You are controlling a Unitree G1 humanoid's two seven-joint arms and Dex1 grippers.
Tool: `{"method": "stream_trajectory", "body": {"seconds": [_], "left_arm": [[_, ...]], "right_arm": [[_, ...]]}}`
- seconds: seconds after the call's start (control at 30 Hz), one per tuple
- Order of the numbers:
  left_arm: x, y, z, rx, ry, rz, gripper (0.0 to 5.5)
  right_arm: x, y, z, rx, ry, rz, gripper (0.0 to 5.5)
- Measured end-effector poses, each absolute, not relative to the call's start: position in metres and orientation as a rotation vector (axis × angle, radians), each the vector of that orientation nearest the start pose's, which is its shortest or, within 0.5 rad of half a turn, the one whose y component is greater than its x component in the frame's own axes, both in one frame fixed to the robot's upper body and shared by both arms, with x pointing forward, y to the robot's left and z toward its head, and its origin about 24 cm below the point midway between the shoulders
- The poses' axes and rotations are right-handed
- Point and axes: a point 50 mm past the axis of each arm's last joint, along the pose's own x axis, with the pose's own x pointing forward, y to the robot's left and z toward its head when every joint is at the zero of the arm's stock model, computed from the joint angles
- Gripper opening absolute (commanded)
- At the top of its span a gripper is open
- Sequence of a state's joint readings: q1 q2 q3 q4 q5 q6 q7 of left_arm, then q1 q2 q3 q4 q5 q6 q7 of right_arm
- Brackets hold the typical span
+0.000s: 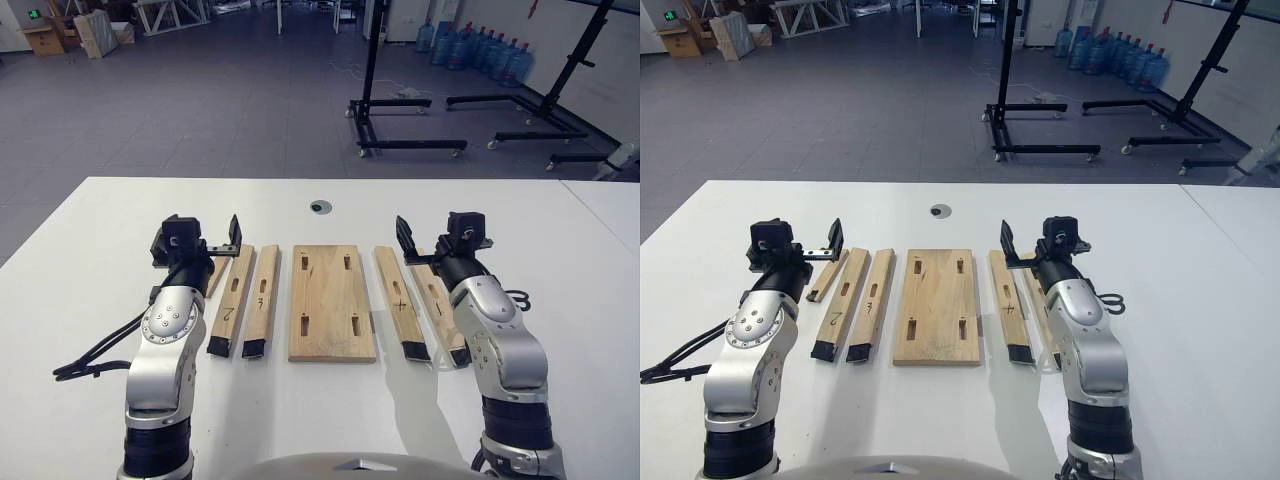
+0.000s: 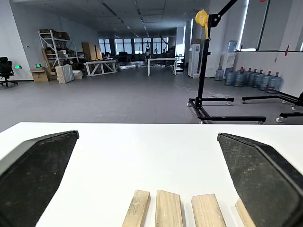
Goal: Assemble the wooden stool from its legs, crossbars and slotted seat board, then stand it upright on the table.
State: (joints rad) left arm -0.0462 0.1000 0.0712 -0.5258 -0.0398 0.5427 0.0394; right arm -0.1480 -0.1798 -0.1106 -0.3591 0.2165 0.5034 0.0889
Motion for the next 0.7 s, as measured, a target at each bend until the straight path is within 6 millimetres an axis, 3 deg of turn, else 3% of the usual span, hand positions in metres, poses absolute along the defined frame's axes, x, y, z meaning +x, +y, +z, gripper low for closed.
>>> {"method": "stream_trajectory", "body": {"seconds": [0.7], "left_arm": [[0.2513, 0.1754, 0.124, 0.048, -0.05, 0.116, 5.38]], "right_arm": [[0.2777, -0.1732, 0.1191, 0.052, 0.003, 0.116, 5.4]]}}
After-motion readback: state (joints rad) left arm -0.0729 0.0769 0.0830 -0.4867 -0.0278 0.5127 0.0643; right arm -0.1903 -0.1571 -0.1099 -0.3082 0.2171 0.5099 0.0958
